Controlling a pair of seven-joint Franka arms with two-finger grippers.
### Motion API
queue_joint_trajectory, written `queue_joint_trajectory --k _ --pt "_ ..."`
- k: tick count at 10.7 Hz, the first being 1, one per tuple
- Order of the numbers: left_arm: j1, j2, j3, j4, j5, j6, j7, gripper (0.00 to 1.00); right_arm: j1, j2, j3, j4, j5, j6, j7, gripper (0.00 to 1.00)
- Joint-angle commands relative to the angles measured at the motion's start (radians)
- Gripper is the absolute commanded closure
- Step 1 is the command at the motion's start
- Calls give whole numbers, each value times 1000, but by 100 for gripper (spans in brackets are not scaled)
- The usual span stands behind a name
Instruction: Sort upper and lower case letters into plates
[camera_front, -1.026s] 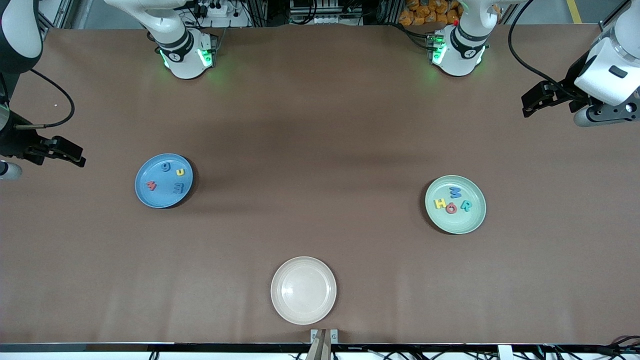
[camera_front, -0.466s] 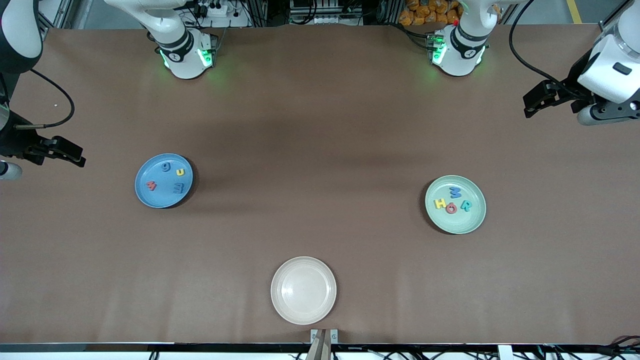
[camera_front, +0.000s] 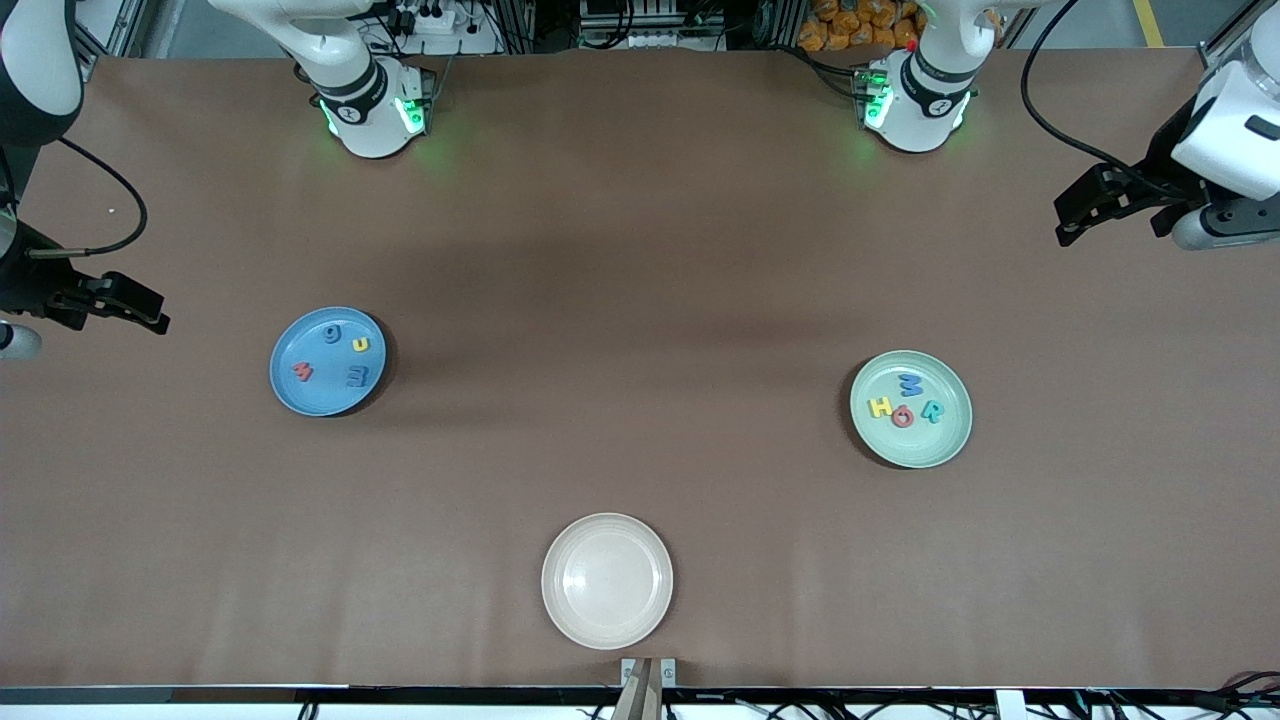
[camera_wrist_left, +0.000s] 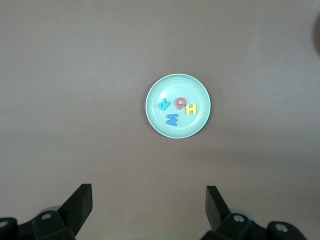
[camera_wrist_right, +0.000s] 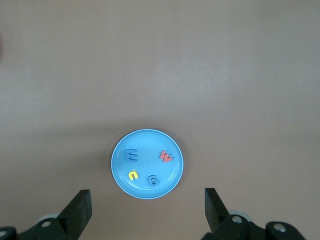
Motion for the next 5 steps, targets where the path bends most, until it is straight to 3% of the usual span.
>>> queue_joint_trajectory --k 1,5 --pt "4 -11 4 0 -16 7 20 0 -4 5 2 38 -5 -41 13 0" --pt "4 -14 4 -3 -24 7 21 0 10 2 4 32 -16 -56 14 0"
